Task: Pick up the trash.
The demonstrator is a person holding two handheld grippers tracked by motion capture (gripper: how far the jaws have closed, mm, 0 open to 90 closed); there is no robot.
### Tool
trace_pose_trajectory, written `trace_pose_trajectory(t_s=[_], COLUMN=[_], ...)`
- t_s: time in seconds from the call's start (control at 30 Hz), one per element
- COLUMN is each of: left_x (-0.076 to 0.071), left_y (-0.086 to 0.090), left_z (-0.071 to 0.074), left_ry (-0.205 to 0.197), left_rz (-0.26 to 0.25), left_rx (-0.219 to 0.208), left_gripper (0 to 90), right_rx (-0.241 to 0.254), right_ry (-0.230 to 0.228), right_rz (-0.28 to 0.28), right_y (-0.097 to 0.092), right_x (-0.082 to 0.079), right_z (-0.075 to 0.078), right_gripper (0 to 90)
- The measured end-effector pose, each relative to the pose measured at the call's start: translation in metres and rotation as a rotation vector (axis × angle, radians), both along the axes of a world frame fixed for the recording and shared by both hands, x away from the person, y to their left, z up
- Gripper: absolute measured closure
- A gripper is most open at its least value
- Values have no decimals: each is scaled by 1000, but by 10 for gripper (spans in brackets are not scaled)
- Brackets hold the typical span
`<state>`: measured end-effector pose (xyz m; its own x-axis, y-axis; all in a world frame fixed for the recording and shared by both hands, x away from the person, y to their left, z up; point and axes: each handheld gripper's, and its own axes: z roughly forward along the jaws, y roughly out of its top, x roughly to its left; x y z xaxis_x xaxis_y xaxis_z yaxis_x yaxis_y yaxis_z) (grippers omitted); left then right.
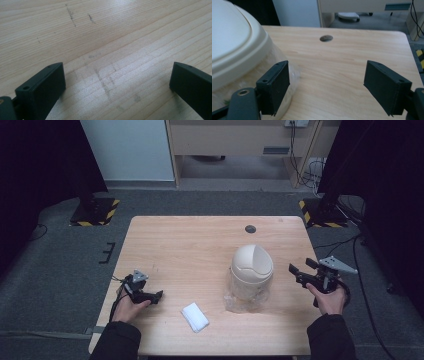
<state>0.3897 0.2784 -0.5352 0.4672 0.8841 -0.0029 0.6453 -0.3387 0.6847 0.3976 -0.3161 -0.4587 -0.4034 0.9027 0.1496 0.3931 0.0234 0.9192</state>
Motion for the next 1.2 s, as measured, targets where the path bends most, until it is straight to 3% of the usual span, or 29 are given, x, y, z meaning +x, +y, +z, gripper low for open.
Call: trace_pose_trajectory(t_s=[0.23, 0.37, 0.9, 1.2], left_x=[-1, 0, 0, 0], left_y=[0, -1, -1, -1], left_z=[-1, -1, 0, 0], left_ry=[-6, -7, -4, -4], left_rz=[6, 11, 11, 11], left_rx=[-3, -3, -1, -1], left_gripper=[0, 0, 0, 0], right_rx=[22, -3, -80, -106], right_ry=[-58, -70, -20, 10], right_rz=[74, 119, 208, 220], right_y=[23, 36, 71, 78], right_x=[8, 11, 22, 29], right_z=[25, 30, 23, 18], right_gripper=[194, 193, 194, 195])
